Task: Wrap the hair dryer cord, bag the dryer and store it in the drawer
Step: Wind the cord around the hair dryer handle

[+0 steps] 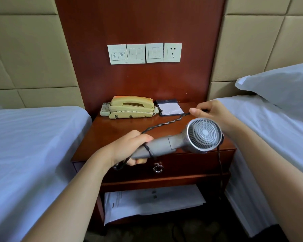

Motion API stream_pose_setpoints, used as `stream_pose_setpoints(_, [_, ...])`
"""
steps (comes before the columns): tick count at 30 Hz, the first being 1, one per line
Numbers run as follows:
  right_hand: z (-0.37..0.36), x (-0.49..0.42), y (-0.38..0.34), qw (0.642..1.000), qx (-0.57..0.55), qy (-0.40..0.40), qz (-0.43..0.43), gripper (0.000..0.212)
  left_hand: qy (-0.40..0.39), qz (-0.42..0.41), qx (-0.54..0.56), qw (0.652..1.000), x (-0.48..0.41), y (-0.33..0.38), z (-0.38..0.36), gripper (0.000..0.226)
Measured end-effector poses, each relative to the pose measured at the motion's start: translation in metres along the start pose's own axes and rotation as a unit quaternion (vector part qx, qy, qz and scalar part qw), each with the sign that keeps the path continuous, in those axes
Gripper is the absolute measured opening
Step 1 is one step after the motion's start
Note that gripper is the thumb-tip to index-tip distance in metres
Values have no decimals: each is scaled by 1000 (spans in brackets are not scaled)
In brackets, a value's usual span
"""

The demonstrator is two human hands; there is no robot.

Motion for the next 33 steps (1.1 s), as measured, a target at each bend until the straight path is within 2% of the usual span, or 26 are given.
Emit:
stream_pose_setpoints(3, [-6,1,18,999,-30,-12,-3,34,-20,-5,95,995,0,-1,4,40])
stream_pose_setpoints(6, [-16,4,29,999,1,-17,-36,44,-38,-4,206,978,-2,-5,6,48])
stream_pose_setpoints(8, [-24,7,26,998,22,-43,-33,45,-21,-5,260,965,-4,-10,9,50])
stream_pose_setpoints(10, [-31,10,22,996,29,-77,-35,46,21,-12,287,958,-8,-14,16,52])
stream_pose_setpoints(14, [-42,17,5,985,45,-160,-46,49,126,4,308,943,-13,-27,36,36])
stream_pose_setpoints(19, [-60,30,-46,963,112,-241,33,47,246,63,306,918,-18,-49,50,30])
stream_pose_setpoints(22, [-64,33,-75,954,148,-242,93,45,318,84,245,912,-17,-49,51,28])
stream_pose_setpoints(26, [-62,31,-100,953,161,-223,130,33,388,72,51,917,-13,-50,53,31])
stream_pose_setpoints(29, [-57,26,-110,968,137,-143,154,25,365,35,-58,929,-11,-48,50,33])
stream_pose_setpoints(33, [-49,19,-107,979,129,-34,156,25,274,-15,-190,943,-11,-39,34,41])
Point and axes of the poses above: each hand's wrist, its own x-axis away from the middle knuckle, its own z-axis out of the back of the hand, y = z × x, the point moved 2 cm from there along -x, towards the middle knuckle, and after that the axes turned 2 degrees about x, right-handed, at the moved point
